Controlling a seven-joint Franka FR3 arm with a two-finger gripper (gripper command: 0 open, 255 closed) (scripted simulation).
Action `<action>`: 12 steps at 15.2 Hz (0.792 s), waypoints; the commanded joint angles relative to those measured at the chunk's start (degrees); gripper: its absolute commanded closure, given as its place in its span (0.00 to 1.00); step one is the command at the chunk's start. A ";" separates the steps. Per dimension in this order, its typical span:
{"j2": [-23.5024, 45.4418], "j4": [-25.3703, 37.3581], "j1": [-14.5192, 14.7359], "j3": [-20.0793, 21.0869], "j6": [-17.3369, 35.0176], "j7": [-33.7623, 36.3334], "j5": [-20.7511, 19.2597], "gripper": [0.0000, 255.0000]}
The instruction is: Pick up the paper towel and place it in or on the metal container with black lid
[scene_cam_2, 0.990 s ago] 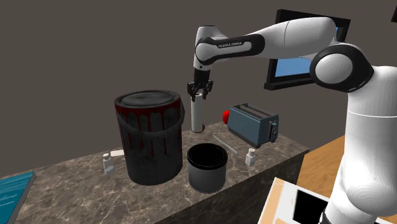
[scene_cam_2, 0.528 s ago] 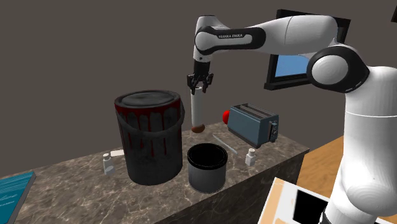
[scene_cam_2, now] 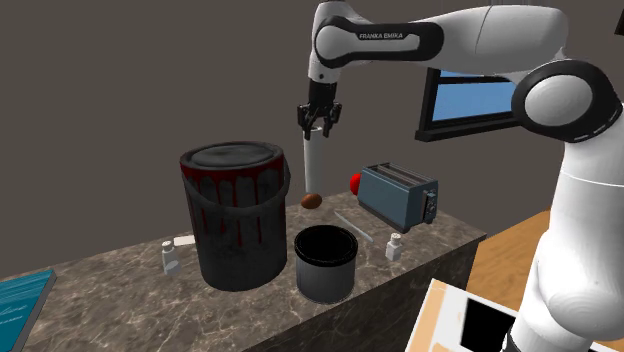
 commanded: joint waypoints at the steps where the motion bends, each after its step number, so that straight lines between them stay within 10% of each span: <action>1: -3.31 -2.41 0.88 0.66 -0.97 1.50 -0.54 1.00; 12: -18.67 -10.73 4.96 5.97 -8.74 10.26 -1.76 1.00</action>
